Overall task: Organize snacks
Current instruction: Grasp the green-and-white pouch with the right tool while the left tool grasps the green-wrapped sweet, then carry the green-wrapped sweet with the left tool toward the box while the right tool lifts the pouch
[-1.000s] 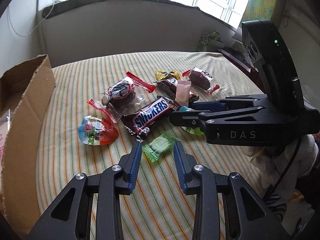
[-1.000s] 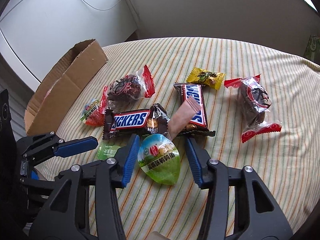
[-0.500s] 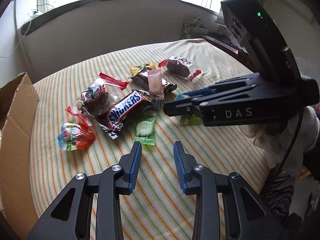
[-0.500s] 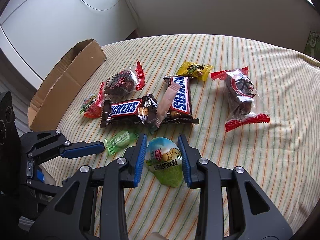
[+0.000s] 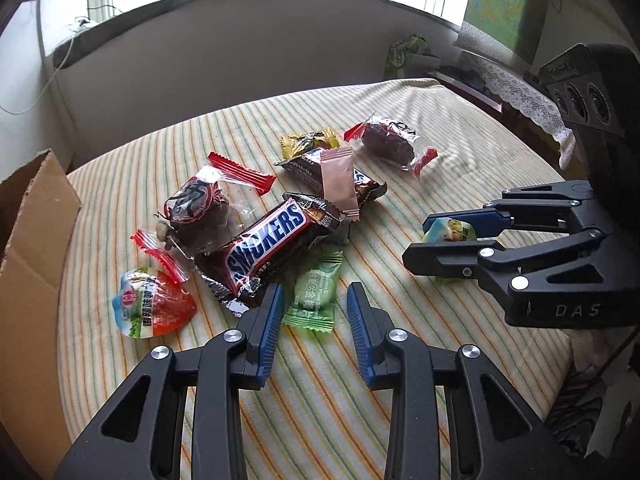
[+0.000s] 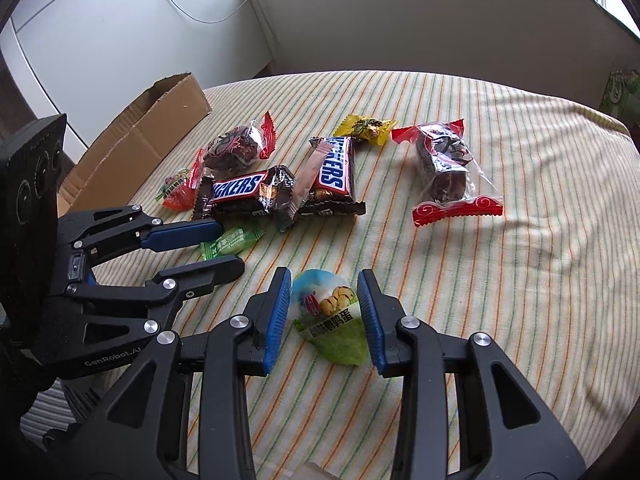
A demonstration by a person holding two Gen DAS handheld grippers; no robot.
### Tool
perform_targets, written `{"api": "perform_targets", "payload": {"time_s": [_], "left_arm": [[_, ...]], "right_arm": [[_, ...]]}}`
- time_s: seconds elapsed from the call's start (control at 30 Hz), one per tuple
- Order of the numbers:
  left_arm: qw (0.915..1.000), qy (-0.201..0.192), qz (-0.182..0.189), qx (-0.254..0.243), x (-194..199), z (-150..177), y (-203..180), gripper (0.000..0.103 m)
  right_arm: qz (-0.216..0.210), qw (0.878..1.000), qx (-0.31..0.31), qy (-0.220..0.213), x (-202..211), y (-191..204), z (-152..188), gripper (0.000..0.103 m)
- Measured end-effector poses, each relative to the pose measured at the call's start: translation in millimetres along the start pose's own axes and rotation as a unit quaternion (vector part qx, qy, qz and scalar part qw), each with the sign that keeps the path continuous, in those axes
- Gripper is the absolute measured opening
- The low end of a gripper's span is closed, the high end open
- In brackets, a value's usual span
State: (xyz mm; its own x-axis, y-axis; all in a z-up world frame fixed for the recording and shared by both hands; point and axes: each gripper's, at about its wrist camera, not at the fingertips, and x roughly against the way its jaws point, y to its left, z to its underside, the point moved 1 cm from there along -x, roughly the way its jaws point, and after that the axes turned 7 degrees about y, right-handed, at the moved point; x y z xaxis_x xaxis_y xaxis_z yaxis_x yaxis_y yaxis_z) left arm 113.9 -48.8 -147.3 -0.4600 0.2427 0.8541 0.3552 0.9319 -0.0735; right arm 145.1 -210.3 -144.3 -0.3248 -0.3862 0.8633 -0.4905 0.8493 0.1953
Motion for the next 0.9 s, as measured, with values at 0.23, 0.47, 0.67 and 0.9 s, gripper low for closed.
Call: {"api": "perform_targets", "payload": {"time_s": [0.23, 0.47, 0.67, 0.9], "left_arm": [[1.0, -0.004, 0.001, 0.001, -3, -1, -4, 0.023], [0.9999, -0.006, 0.008, 0.014, 4, 4, 1, 0.022], [0.999, -0.012, 0.022, 0.035, 14, 10, 3, 0.022], [0.9977, -0.035, 0.016, 0.055, 38, 19, 8, 0.022]], "right_arm": [[0.02, 1.0, 0.009, -0.003, -3, 9, 0, 0.037], [0.063, 0.997, 0.041, -0.011, -3, 23, 6, 0.036], [0.06, 0.997, 0.034, -0.022, 3, 27, 5, 0.035], [0.061, 0.997, 0.038, -0.036, 20, 37, 4, 0.035]]}}
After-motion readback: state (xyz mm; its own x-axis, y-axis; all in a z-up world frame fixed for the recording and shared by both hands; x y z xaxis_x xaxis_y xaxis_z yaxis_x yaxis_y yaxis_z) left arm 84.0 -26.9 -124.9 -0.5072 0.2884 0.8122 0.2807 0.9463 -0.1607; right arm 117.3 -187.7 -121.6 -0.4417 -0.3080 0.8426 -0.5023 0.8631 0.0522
